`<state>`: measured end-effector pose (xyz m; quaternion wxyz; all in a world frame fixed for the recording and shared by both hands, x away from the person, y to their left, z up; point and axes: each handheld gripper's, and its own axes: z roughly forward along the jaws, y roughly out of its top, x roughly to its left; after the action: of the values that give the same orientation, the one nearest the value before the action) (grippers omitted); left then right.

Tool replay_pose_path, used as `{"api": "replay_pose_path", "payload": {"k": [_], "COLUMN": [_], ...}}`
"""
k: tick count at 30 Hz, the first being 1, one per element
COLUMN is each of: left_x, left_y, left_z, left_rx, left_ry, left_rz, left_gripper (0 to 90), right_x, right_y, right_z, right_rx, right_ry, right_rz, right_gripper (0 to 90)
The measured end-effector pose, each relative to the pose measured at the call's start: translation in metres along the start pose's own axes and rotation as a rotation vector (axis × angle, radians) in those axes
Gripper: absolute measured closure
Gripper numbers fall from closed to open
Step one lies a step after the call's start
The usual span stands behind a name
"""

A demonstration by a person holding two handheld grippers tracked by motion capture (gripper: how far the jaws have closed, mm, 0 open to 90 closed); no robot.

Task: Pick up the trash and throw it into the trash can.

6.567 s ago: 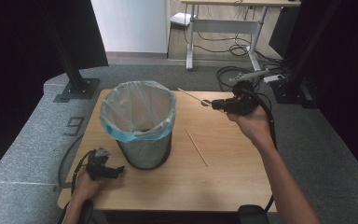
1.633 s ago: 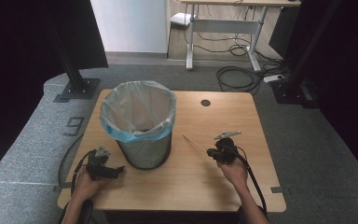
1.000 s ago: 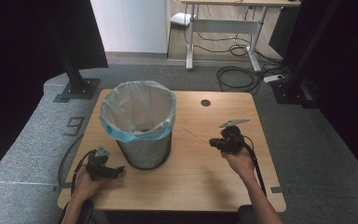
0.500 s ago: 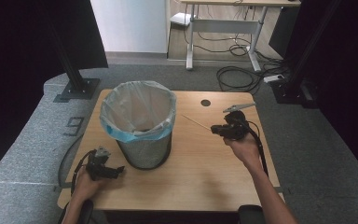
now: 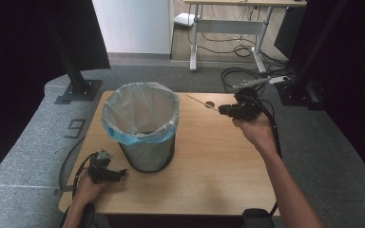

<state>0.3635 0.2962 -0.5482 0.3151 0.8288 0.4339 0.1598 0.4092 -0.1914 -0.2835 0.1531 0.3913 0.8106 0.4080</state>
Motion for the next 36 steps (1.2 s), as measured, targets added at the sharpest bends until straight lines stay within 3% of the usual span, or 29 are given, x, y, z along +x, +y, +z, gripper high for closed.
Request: {"api": "replay_pose_path", "payload": {"k": [7,14,18,21,22,24,30,34,35,36], "left_x": [0.0,0.0,0.0,0.0,0.0,0.0,0.0,0.0,0.0,0.0], "left_y": [0.0,0.0,0.0,0.0,0.0,0.0,0.0,0.0,0.0,0.0], "left_z": [0.0,0.0,0.0,0.0,0.0,0.0,0.0,0.0,0.0,0.0], "left_rx": [-0.001,0.001,-0.001,0.001,0.001,0.001,0.0,0.001,0.001,0.001], "left_ry": [0.001,0.0,0.001,0.001,-0.001,0.001,0.001,0.001,0.001,0.0], "left_rz": [0.0,0.0,0.0,0.0,0.0,0.0,0.0,0.0,0.0,0.0], "left_gripper": [0.0,0.0,0.0,0.0,0.0,0.0,0.0,0.0,0.0,0.0], "right_x": [0.014,0.035,0.049,0.062,0.062,0.071,0.088,0.095,0.097,0.098], "right_y": [0.032,0.052,0.063,0.071,0.071,0.075,0.082,0.083,0.083,0.083], "right_z": [-0.017,-0.013,0.002,0.024,0.024,0.043,0.075,0.088,0.091,0.093], "right_rx": [-0.042,-0.022,0.013,0.05,0.05,0.077,0.115,0.13,0.132,0.127], "right_ry": [0.033,0.084,0.112,0.134,0.134,0.147,0.164,0.174,0.171,0.17], "right_rz": [-0.031,-0.077,-0.104,-0.129,-0.129,-0.148,-0.183,-0.195,-0.202,-0.209], "right_gripper": [84.6,84.6,84.6,84.6,84.6,84.6,84.5,84.0,83.3,75.6]}}
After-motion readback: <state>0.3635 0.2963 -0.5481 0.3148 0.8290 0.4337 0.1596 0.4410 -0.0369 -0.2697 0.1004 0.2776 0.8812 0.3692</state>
